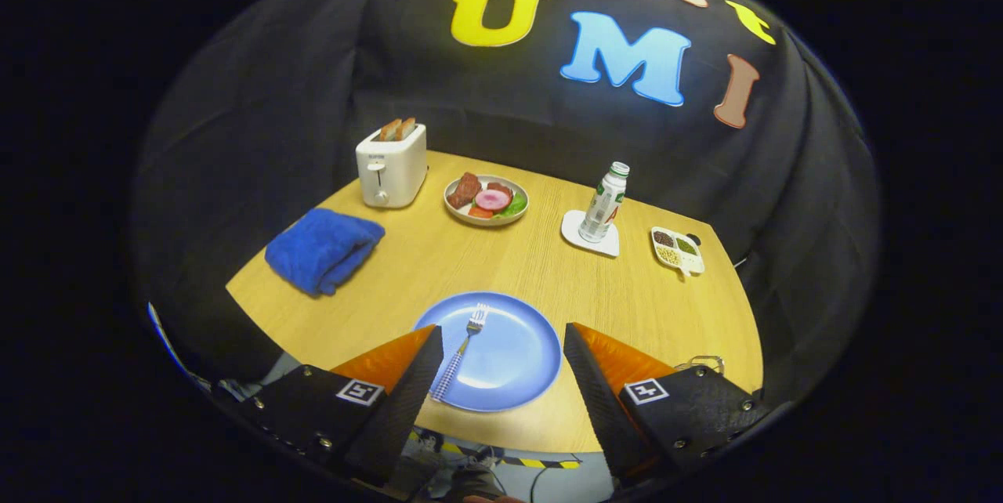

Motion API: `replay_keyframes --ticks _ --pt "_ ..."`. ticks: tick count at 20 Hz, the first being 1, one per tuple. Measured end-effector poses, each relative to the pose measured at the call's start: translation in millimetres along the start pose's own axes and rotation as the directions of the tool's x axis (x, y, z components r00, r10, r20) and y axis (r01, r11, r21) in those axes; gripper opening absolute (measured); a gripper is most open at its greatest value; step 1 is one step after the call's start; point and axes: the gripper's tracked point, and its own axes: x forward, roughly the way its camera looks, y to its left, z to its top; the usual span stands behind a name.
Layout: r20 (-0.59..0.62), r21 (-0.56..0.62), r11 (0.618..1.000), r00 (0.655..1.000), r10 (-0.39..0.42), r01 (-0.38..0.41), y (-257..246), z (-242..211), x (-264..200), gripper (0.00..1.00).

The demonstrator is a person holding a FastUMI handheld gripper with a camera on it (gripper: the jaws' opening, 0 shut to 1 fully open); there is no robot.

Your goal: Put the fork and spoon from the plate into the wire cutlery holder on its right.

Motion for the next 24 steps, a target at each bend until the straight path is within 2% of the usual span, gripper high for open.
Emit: replay_keyframes --ticks 2,5,14,17,19,20,22,24 --pt "0.034 0.05 0.999 0.999 -0.012 0.01 4.6 3.2 5.5 0.95" --pt "0.017 0.075 0.997 1.0 -0.016 0.015 15.2 -4.1 16.7 0.96" --pt "-0.211 0.093 0.994 0.977 -0.038 0.058 30.8 -71.7 48.8 0.96" --pt "-0.332 0.038 0.998 0.942 -0.041 0.057 29.3 -99.3 53.8 0.95" --pt "-0.435 0.01 1.0 0.9 0.001 0.004 34.5 -121.1 63.9 0.92" --pt "-0.462 0.008 1.0 0.887 0.014 -0.011 36.0 -125.6 67.4 0.8" --pt "-0.496 0.018 0.999 0.868 0.033 -0.028 36.3 -130.8 73.5 0.73" --pt "-0.512 0.022 0.999 0.857 0.051 -0.047 40.4 -130.9 78.6 0.73"
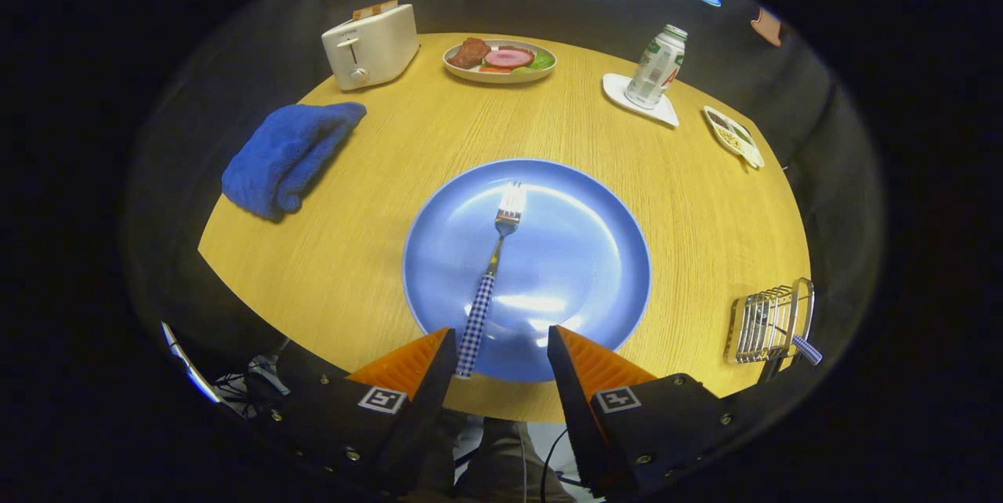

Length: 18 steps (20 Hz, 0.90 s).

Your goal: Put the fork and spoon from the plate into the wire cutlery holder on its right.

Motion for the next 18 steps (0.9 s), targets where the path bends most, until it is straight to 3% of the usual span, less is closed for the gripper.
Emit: replay_keyframes --ticks 5,8,12,13,18 --pt "-0.089 -0.017 1.0 0.996 0.009 -0.011 0.7 2.0 4.9 0.73" --pt "-0.164 -0.04 0.999 0.986 0.017 -0.024 0.3 -6.4 20.7 0.26" --pt "-0.251 -0.073 0.997 0.968 0.02 -0.039 -6.1 -18.3 31.7 0.26" --pt "-0.265 -0.086 0.995 0.964 0.026 -0.051 -6.9 -19.4 30.3 0.07" --pt "-0.312 -0.236 0.969 0.95 0.001 -0.079 -25.5 -10.0 17.3 0.07"
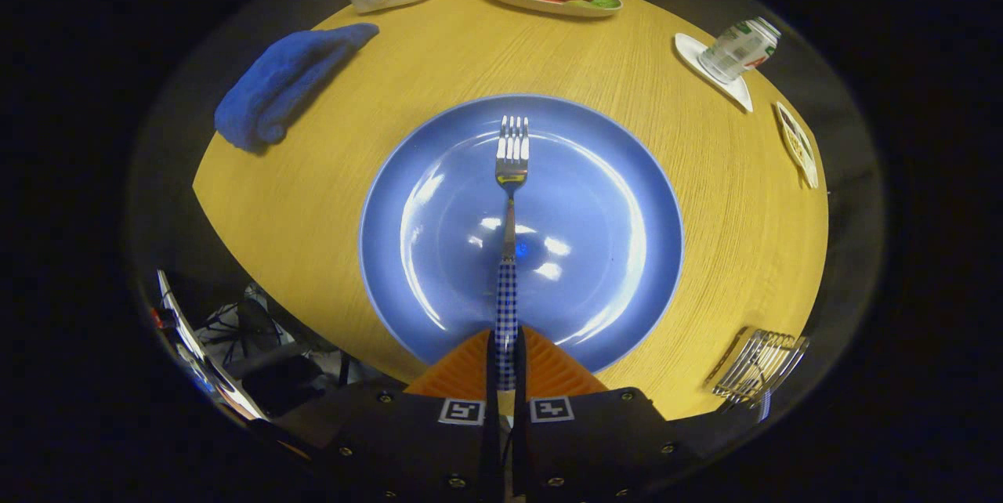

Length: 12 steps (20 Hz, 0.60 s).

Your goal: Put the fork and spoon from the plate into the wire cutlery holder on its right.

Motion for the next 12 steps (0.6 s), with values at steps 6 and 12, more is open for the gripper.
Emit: replay_keyframes --ticks 6,12 --pt "-0.053 -0.206 0.973 0.991 -0.121 0.108 -66.0 -19.7 -51.7 0.07" --pt "-0.115 -0.177 0.98 0.987 -0.11 0.089 -89.9 -66.2 -81.1 0.07"
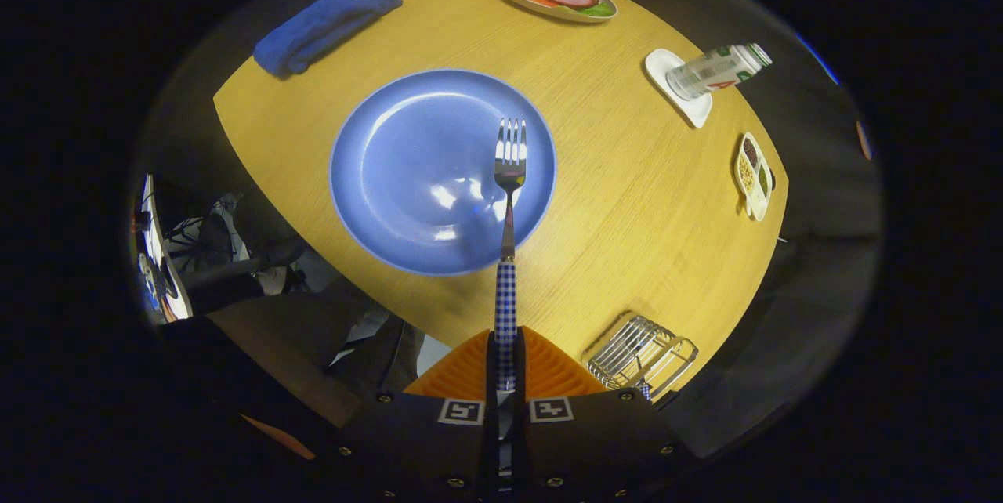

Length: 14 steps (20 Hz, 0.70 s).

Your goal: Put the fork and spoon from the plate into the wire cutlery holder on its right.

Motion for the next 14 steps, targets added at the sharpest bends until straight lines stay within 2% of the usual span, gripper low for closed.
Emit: replay_keyframes --ticks 2,8,12,14 --pt "-0.032 0.025 1.0 0.999 0.013 -0.012 -7.8 -28.4 -10.7 0.07" --pt "-0.148 0.079 0.995 0.988 -0.042 0.054 -65.1 -119.4 -55.9 0.07" --pt "-0.242 0.056 0.99 0.964 -0.109 0.126 -109.0 -167.8 -85.6 0.07" --pt "-0.295 0.003 0.983 0.939 -0.176 0.185 -141.6 -183.6 -100.7 0.07"
